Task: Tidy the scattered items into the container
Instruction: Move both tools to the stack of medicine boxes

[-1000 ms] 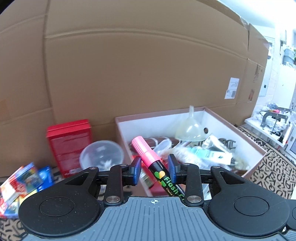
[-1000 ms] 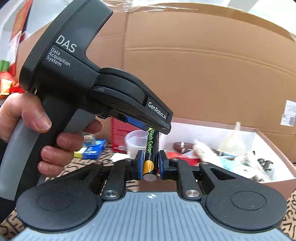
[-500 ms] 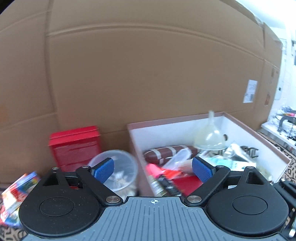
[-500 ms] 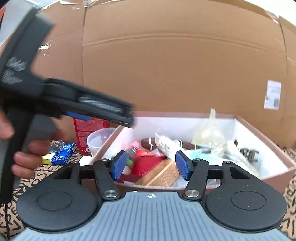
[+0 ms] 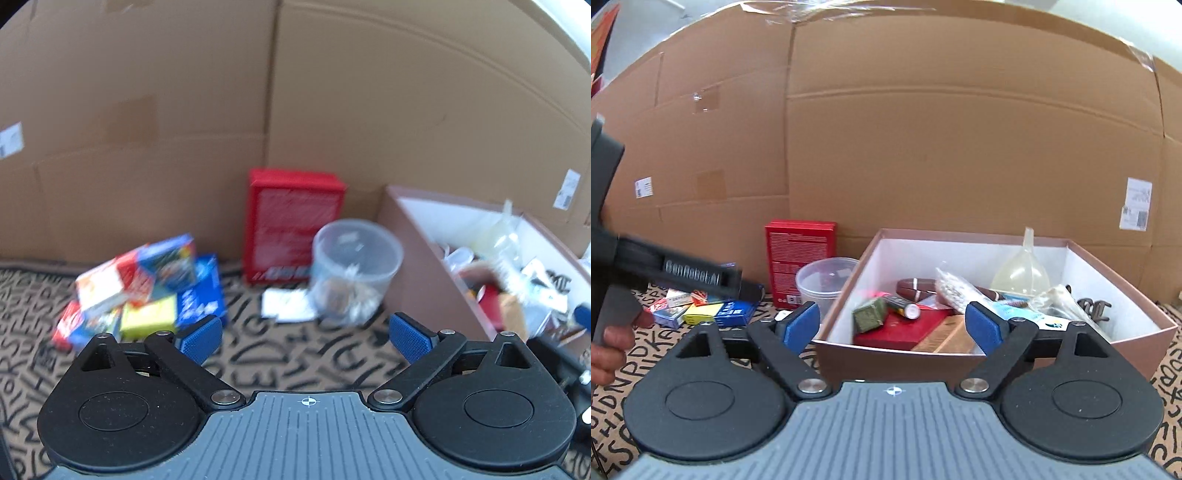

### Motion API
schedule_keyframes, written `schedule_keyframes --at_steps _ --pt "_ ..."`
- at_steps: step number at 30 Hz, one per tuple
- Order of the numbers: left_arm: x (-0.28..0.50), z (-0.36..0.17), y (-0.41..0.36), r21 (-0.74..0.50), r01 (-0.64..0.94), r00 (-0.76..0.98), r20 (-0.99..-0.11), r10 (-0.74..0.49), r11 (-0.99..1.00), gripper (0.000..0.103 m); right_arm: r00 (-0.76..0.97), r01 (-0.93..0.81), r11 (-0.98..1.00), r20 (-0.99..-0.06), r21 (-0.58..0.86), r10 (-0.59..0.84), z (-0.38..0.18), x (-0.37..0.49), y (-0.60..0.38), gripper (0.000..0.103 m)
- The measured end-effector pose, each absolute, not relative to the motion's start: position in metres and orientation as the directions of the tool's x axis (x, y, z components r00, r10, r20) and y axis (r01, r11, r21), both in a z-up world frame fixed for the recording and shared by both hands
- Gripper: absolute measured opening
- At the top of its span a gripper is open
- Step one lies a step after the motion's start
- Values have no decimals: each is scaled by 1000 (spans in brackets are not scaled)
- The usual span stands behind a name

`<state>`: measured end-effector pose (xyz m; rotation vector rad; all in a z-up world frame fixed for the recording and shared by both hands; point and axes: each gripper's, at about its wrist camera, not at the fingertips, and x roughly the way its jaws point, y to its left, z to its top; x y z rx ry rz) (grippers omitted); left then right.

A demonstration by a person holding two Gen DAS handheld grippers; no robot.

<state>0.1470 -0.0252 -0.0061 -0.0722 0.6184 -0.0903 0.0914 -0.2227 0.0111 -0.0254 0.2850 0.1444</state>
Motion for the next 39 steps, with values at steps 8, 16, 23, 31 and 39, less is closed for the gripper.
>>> schedule_keyframes --at_steps 8,16,23,31,39 --pt "119 -20 26 -119 0 790 -609 -73 993 102 948 -219 974 -250 -59 198 21 80 -193 92" --pt "103 -30 82 -122 -79 792 -611 -12 989 102 921 -354 925 -224 -138 319 24 73 -143 94" --pt "107 -30 130 -106 -134 802 -596 45 985 102 872 -443 885 -303 -147 386 12 94 -97 94" --pt "142 -49 180 -158 -212 772 -633 66 964 95 822 -465 880 -419 -103 385 -5 139 -54 94" --pt "177 -66 198 -172 -235 746 -663 64 957 92 782 -464 881 -508 -90 360 -28 183 -25 94"
